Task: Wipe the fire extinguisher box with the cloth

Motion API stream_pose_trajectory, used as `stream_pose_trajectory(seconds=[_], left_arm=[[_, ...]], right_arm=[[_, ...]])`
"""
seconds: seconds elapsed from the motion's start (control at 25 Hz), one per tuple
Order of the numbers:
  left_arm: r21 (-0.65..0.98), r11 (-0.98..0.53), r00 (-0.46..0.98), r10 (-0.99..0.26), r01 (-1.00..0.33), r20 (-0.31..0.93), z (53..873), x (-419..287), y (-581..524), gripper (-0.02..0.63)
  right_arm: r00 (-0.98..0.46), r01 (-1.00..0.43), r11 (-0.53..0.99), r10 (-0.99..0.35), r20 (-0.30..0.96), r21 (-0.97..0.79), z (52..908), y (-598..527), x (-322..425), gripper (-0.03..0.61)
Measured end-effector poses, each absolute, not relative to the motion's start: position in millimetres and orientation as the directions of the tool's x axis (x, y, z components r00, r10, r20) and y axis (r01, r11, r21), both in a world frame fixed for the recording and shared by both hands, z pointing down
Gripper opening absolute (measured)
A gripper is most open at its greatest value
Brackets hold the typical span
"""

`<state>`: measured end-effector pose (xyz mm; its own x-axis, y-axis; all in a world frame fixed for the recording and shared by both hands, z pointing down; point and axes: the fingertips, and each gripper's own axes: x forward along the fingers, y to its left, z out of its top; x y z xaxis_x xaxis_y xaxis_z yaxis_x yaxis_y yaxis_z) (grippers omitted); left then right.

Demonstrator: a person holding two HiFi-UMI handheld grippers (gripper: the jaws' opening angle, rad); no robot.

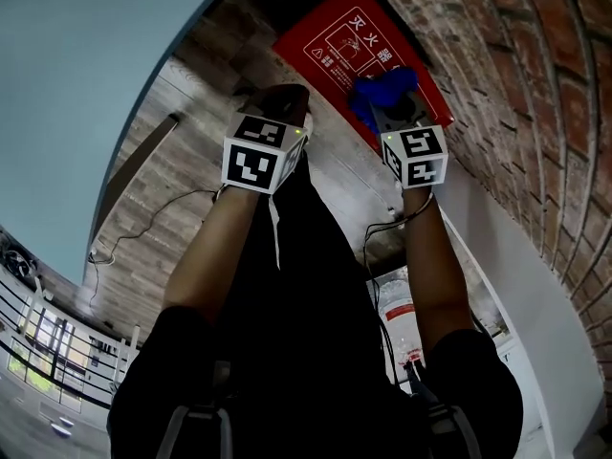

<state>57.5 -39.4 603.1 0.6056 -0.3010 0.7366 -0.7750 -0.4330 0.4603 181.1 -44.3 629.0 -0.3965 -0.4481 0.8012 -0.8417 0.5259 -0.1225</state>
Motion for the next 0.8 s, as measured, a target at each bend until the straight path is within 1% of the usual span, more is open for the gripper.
stream_pose_trajectory(seconds=[0.2,0.6,0.8], left_arm=[[0.456,-0.409,0.592,-0.317,-0.790,0.741,606,44,-39,0.005],[0.467,-0.374,0.586,-0.333,-0.801,0.739,607,25,-35,0.005],[0.465,-0.357,0.577,-0.344,-0.810,0.741,609,11,-35,0.005]], right_arm=[[-0.402,-0.818,0.565,-0.426,0.811,-0.108,625,-69,155,0.097],[-0.421,-0.820,0.555,-0.424,0.801,-0.137,624,-117,112,0.097],[-0.450,-0.803,0.575,-0.415,0.790,-0.156,623,-138,87,0.097]])
